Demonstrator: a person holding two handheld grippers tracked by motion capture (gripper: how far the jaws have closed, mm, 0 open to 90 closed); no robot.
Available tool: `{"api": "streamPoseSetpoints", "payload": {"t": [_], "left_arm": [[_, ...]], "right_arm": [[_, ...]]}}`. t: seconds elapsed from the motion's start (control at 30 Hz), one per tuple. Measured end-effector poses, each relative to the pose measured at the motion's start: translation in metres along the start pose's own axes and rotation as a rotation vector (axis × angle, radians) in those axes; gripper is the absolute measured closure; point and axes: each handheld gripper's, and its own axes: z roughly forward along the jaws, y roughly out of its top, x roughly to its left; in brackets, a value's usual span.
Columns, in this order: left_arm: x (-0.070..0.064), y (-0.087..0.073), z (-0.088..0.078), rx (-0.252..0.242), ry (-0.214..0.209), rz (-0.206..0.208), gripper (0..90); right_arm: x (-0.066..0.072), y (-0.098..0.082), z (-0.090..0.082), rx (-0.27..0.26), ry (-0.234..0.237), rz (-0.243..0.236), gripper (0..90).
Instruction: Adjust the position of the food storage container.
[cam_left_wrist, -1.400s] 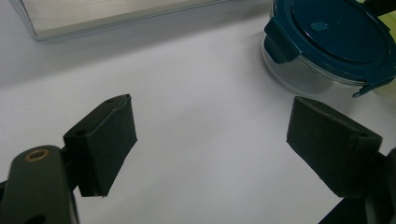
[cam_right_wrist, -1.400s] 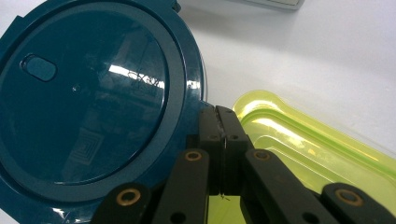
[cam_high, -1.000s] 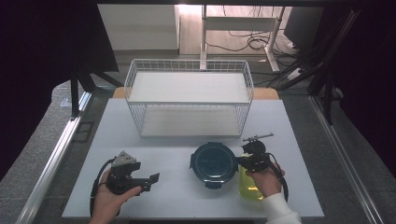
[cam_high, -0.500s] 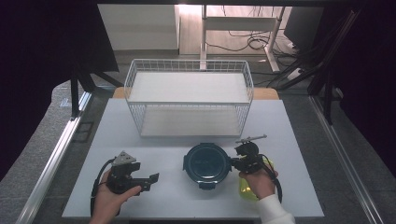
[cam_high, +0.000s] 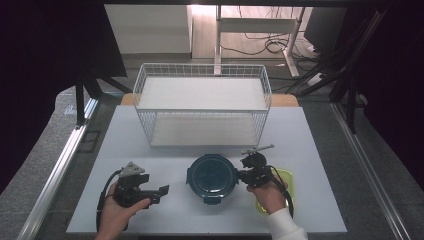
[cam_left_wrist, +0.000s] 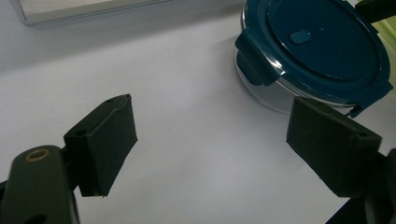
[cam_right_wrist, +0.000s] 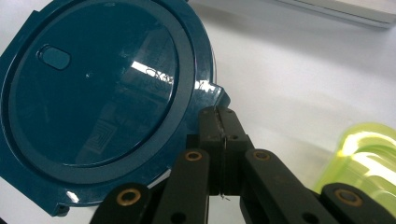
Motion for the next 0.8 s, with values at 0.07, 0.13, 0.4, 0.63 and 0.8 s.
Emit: {"api": "streamPoseSetpoints", "payload": {"t": [0.07,0.13,0.4,0.63,0.8], "left_arm": [[0.001,0.0,0.0,0.002,0.001,-0.002,15.1],[0.002,-0.001,0.001,0.002,0.001,-0.005,15.1],[0.003,-0.001,0.002,0.006,0.004,-0.006,15.2],[0.003,-0.001,0.002,0.006,0.002,-0.008,15.1],[0.005,-0.001,0.001,0.004,0.004,-0.014,15.2]], "right_arm": [[0.003,0.001,0.001,0.001,0.004,-0.003,89.7],[0.006,0.002,0.003,-0.001,0.01,-0.008,89.7],[0.019,0.004,0.008,-0.003,0.036,-0.023,89.6],[0.031,0.007,0.013,-0.004,0.061,-0.038,89.7],[0.034,0.008,0.015,-0.007,0.073,-0.039,89.6]]}}
